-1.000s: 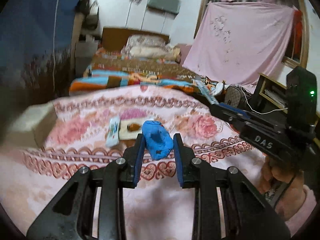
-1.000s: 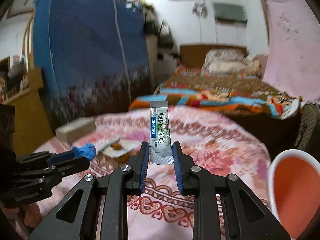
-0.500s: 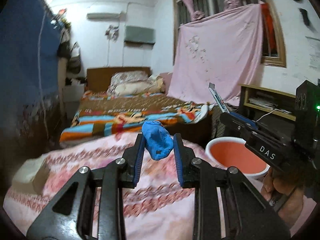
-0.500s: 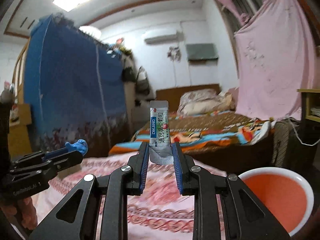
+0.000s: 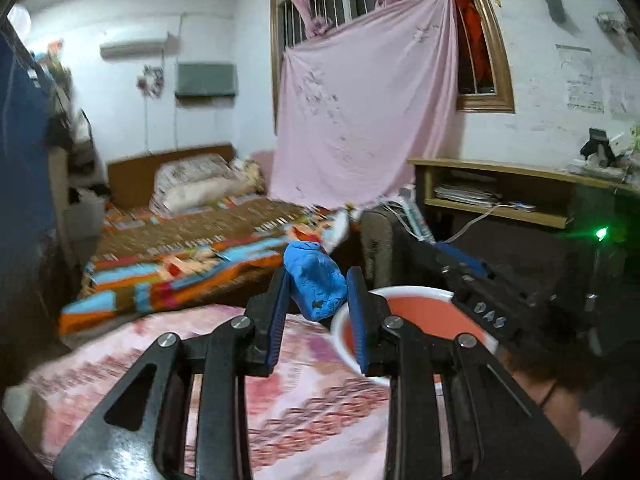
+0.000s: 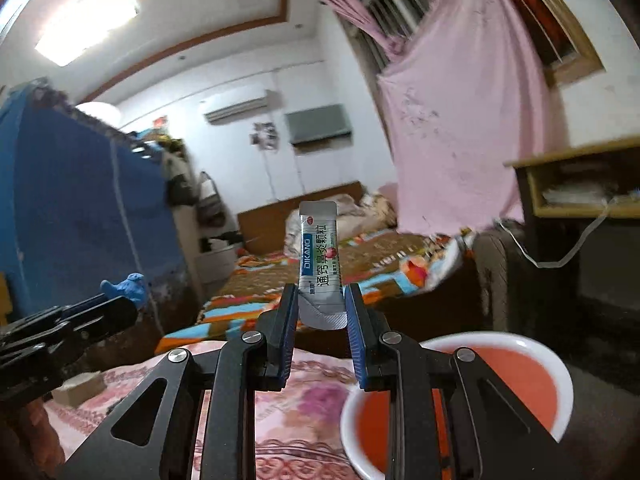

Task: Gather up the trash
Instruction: 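Carry the blue item and white tube to the orange bucket and release both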

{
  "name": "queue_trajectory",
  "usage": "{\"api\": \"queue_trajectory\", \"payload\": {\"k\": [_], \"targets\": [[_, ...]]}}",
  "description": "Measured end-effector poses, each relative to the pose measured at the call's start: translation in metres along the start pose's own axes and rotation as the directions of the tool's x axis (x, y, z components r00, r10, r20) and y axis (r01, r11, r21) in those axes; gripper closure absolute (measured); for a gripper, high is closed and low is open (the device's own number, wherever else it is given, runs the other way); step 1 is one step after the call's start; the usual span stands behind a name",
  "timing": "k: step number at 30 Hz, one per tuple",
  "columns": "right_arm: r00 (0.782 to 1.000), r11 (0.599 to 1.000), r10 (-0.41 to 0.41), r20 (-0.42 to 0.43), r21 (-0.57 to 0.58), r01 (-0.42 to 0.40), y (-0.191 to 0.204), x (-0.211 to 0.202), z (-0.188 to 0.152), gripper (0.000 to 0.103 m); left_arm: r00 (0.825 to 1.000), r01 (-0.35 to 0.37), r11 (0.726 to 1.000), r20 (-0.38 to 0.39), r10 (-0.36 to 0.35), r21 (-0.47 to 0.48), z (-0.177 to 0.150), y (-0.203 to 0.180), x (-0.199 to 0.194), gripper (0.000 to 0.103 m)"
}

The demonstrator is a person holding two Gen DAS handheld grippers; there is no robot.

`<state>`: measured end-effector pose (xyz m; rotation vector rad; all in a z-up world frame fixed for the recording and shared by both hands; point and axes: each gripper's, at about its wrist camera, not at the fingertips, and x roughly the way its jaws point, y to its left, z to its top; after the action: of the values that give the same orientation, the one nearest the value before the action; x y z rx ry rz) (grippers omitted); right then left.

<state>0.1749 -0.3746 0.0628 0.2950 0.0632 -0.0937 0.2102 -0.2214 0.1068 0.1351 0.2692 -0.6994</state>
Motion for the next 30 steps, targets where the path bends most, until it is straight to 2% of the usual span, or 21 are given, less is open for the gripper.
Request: {"api": "queue_trajectory", "payload": {"k": [4,9,13,18,21,26,30], "targets": [[0.999,0.994,-0.023,-0.037,0.108,0.027,-0.026,0.005,-0.004,0.082,0.999,0.039,0.999,-0.034,-0.039,-0.014,0.001,-0.013,0.017,0.090],[0.995,0.983,-0.088,-0.051,0.158,0.095,-0.047,0.003,-0.003,0.081,0.994,0.081,0.997,-0.072,-0.082,-0.017,0.001,-0.026,0.033,0.090],[0.989,0.972,-0.131,-0.065,0.189,0.141,-0.060,-0.001,-0.004,0.081,0.985,0.106,0.994,-0.135,-0.109,-0.030,0.000,-0.031,0.051,0.090],[0.979,0.954,-0.166,-0.120,0.232,0.190,-0.074,0.006,-0.008,0.081,0.963,0.129,0.991,-0.236,-0.133,-0.034,-0.001,-0.039,0.077,0.090],[0.975,0.944,-0.169,-0.147,0.261,0.203,-0.079,0.007,-0.012,0.080,0.938,0.141,0.983,-0.301,-0.171,-0.119,-0.006,-0.033,0.095,0.090],[0.969,0.933,-0.171,-0.180,0.288,0.218,-0.085,0.010,-0.016,0.080,0.908,0.144,0.966,-0.359,-0.215,-0.214,-0.014,-0.032,0.114,0.090],[0.964,0.924,-0.180,-0.194,0.302,0.233,-0.090,0.010,-0.017,0.080,0.894,0.147,0.965,-0.387,-0.224,-0.218,-0.017,-0.040,0.122,0.089]]}}
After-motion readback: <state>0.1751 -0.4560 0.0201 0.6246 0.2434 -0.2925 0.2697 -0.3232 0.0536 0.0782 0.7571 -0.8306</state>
